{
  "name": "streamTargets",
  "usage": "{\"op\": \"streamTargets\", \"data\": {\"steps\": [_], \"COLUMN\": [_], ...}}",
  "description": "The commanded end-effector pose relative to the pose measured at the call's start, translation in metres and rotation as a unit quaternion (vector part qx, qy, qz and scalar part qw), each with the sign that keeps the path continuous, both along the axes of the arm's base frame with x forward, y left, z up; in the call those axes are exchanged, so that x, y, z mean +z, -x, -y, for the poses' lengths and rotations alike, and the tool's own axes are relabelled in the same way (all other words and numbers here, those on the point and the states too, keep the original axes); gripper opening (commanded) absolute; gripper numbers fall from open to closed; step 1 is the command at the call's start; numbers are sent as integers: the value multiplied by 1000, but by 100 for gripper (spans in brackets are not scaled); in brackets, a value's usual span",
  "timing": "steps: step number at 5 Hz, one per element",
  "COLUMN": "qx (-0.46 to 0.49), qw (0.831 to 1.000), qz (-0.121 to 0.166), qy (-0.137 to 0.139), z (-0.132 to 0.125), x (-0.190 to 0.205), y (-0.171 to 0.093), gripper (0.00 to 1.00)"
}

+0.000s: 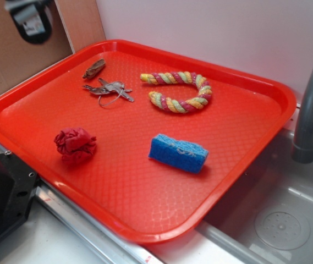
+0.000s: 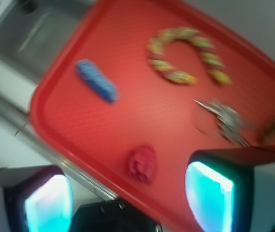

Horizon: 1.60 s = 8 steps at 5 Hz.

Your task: Grab the blue sponge.

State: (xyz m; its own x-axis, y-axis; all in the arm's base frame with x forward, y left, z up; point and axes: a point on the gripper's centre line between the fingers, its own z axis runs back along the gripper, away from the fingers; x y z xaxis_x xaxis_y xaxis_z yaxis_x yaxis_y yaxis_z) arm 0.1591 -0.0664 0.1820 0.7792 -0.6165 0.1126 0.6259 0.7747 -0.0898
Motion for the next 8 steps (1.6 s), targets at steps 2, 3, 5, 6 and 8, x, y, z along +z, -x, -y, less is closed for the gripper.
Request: {"op": "streamTargets", "data": {"steps": [2, 3, 5, 6, 8], "qx": [-157, -200, -291, -300, -290], "qw": [986, 978, 956, 953, 956], "qz": [38, 19, 3, -17, -35], "qy": [35, 46, 51, 24, -17], "z": [41, 50, 74, 79, 78], "x": [-38, -60, -101, -129, -153], "y": [-24, -34, -33, -32, -38], "gripper": [100, 100, 100, 100, 88]}}
